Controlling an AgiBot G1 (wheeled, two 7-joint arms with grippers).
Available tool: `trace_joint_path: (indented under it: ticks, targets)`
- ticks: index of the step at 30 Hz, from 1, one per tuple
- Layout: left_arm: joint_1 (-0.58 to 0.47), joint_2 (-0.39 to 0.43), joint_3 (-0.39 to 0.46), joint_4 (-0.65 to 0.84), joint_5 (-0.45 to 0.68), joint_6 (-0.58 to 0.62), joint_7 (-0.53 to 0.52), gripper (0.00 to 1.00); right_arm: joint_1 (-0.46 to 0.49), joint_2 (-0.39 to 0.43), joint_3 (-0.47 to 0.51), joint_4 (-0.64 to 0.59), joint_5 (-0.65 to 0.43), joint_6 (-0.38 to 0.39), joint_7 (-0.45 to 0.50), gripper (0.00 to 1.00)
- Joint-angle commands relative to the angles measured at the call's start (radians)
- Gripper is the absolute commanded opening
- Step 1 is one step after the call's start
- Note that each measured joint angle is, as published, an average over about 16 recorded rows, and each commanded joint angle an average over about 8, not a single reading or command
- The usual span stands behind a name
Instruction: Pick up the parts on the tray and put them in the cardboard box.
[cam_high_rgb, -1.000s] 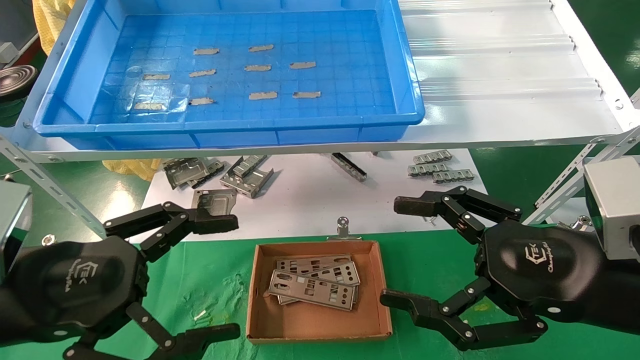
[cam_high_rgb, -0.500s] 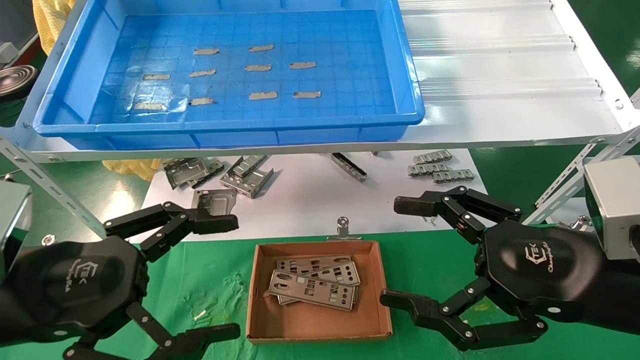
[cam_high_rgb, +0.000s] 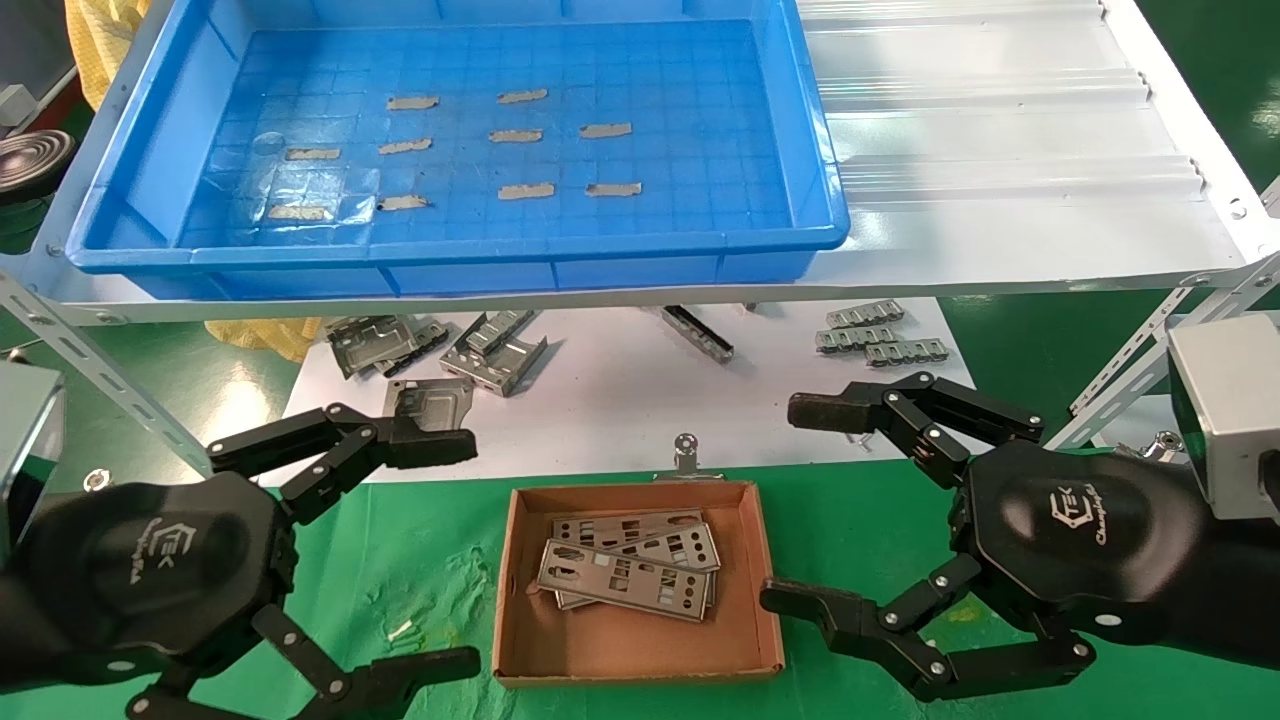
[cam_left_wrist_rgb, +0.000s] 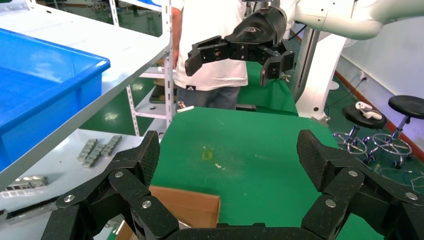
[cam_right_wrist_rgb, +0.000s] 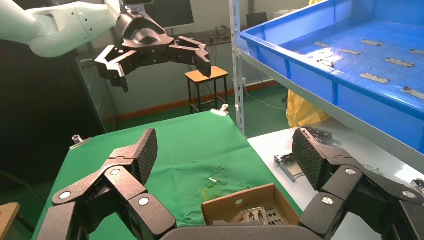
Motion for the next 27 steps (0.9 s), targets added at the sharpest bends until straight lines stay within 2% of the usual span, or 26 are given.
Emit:
trace_joint_path:
  ticks: [1,27]
  targets:
    - [0.0,0.0,0.0,0.0,0.0,0.0,0.0,1.0,0.0,0.0,0.0,0.0,0.0,0.0,0.0,1.0]
    - [0.0,0.0,0.0,0.0,0.0,0.0,0.0,1.0,0.0,0.0,0.0,0.0,0.0,0.0,0.0,1.0]
